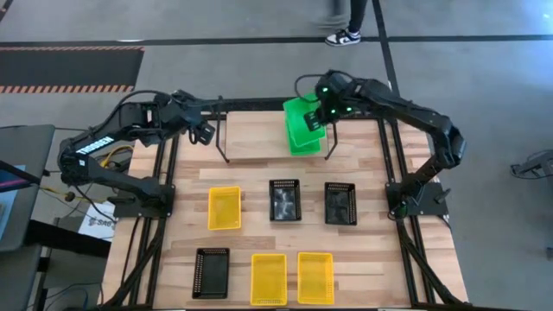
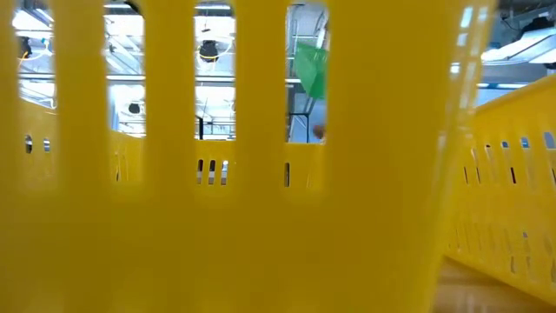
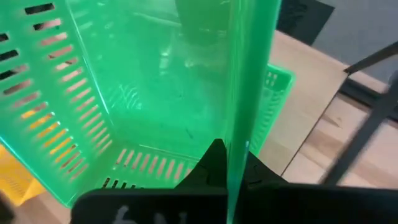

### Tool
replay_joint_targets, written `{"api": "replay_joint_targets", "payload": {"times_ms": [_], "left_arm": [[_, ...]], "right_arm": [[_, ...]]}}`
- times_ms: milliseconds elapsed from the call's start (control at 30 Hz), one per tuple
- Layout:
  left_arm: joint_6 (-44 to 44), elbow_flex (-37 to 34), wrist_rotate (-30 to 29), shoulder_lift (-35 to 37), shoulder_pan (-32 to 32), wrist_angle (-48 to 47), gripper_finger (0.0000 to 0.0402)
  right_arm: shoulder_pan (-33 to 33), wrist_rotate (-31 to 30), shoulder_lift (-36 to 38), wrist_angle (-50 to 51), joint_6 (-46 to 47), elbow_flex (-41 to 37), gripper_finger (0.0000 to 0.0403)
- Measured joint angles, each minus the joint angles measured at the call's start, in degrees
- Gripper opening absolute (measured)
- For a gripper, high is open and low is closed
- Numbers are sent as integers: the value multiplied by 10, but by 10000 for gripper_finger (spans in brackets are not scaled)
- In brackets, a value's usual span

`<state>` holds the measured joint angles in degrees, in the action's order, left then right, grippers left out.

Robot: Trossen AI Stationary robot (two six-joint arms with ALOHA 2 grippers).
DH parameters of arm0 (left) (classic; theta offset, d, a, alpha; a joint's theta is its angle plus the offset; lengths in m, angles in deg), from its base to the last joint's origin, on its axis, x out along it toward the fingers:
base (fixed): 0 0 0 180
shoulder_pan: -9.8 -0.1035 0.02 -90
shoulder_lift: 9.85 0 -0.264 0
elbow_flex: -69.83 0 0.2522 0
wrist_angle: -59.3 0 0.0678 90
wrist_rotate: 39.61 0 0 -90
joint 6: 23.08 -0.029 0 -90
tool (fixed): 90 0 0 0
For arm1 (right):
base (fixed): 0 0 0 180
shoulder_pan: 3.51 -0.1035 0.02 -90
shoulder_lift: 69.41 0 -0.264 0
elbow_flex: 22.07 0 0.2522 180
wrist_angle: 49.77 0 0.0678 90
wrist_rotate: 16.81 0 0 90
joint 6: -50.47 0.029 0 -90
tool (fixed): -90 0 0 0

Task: Stack baskets on shelf by color
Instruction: Stack the green bin on the green bin on the shelf

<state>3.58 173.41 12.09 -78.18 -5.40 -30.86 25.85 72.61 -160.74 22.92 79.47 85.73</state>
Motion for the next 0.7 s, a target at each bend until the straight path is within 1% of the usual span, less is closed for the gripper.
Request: {"api": "replay_joint_targets", "payload": {"times_ms": [67,167,300,467,700], "left_arm": [[0,0,-1,0,0,0,223],[-5,0,-1,0,0,0,223],[-5,0,-2,0,0,0,223],[-5,0,-1,0,0,0,223],[-5,0,-8,0,0,0,223]], "right_arm": [[-2,1,-17,7,2,-2,3],[-7,20,-42,5,9,0,3],[-1,24,-80,8,15,-1,3],[14,55,-111,13,31,-1,3],[24,68,-131,34,31,-1,3]]}}
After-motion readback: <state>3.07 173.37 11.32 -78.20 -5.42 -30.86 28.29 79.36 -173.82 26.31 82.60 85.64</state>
